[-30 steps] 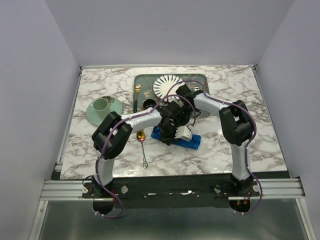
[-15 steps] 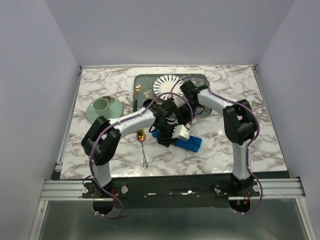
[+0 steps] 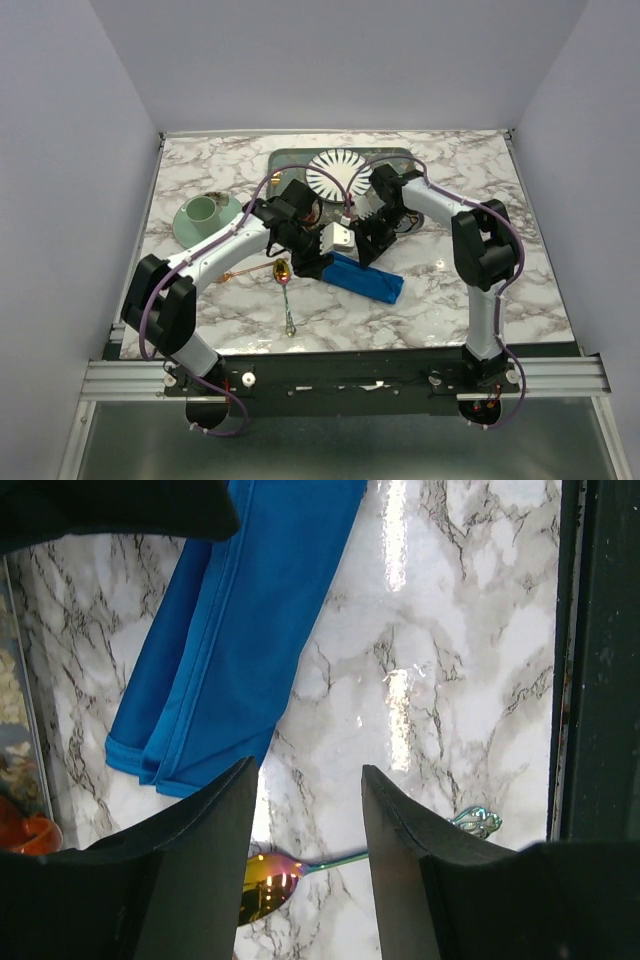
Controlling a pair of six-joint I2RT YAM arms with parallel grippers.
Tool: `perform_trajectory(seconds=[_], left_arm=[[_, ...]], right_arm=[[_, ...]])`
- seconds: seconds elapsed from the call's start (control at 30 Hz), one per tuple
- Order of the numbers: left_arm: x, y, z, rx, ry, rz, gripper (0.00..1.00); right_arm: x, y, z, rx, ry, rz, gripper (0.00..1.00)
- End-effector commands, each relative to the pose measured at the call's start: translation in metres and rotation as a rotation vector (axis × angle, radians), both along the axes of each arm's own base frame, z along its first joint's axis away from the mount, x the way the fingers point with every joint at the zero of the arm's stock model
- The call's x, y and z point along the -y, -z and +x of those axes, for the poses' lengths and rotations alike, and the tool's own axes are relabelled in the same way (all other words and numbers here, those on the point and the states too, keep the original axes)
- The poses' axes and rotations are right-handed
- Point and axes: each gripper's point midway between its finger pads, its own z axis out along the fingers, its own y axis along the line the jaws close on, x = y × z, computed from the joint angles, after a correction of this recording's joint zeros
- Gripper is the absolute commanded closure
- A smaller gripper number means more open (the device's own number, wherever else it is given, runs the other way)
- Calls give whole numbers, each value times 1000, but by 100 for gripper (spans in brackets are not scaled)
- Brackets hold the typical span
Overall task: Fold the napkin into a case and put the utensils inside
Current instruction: Pick up the smaller rectangle-folded napkin from the center of the board.
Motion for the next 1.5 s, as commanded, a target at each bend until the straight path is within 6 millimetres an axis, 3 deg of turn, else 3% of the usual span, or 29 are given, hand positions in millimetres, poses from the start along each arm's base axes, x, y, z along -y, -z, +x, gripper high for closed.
perform_trajectory(seconds=[0.0,0.4,0.6,0.73,1.07,1.1,1.17,1.2,1.37,1.47], left_arm=[[-9,-11,-2,-21,-58,-35,43],[-20,-10,1,-12,-108,-39,43],[-25,-11,5,-21,-159,-49,43],[-28,-12,8,-23,-192,-59,43],[-43,-33,40,-43,-404,-137,37],[-45,-35,44,-42,-434,-143,26],[-50,-42,54,-44,-498,-165,17],[-52,-45,57,-43,-520,-170,1],[-72,-66,80,-43,-663,-230,1],[-84,-72,88,-59,-726,-238,1]], right_arm=[[-9,-3,-13,-27,-28,50,31],[-7,23,-31,-58,-77,17,45],[-4,25,-23,-10,-68,-11,74],[-3,17,-18,29,-75,-11,99],[6,-33,1,245,-88,-20,99],[8,-36,5,276,-89,-25,99],[14,-43,13,349,-96,-52,99],[16,-44,16,375,-99,-63,99],[22,-51,34,553,-128,-132,99],[22,-46,34,631,-171,-177,99]])
